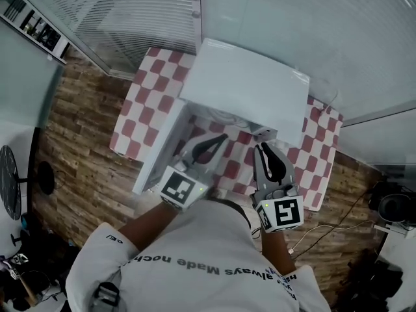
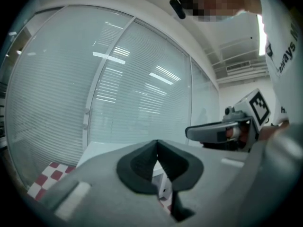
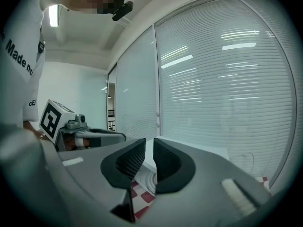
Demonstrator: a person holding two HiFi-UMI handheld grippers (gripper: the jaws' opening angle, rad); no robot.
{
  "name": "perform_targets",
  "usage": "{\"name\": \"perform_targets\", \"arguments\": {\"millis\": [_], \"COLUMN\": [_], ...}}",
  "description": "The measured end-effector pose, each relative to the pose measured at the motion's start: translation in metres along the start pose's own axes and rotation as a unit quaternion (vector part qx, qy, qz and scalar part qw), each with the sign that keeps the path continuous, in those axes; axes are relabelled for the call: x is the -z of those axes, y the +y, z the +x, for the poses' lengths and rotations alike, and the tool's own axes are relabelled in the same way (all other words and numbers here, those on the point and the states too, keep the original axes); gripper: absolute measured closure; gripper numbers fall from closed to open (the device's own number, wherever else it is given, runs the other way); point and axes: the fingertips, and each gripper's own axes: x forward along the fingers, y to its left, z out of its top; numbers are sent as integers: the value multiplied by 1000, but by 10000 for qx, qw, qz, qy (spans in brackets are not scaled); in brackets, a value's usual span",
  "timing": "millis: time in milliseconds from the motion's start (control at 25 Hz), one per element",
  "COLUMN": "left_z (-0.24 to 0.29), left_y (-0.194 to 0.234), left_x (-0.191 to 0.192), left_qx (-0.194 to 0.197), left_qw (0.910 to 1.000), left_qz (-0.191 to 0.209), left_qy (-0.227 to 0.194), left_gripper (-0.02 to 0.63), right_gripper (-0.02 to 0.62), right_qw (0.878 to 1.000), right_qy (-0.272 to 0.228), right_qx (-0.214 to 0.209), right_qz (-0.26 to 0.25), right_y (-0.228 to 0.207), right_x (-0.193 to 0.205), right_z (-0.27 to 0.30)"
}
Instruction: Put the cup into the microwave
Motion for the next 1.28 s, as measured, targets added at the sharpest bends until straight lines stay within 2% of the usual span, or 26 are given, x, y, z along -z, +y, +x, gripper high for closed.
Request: {"name": "perform_targets", "arguments": {"millis": [440, 1280], "left_z": [-7, -5], "left_y": [-30, -43], "left_x": [-44, -44], "left_qx": [225, 347], "left_qw": [9995, 9991], "left_qz": [139, 162], "left_qy": [-196, -174], "left_gripper": [603, 603], "right_gripper": [549, 565], "right_qw": [9995, 9993], "right_qy": [-253, -271], "right_qx": [-138, -145], "right_qz": [-139, -232], "right_y": [9, 10], "right_x": [-42, -44], "right_z": [-31, -40]}}
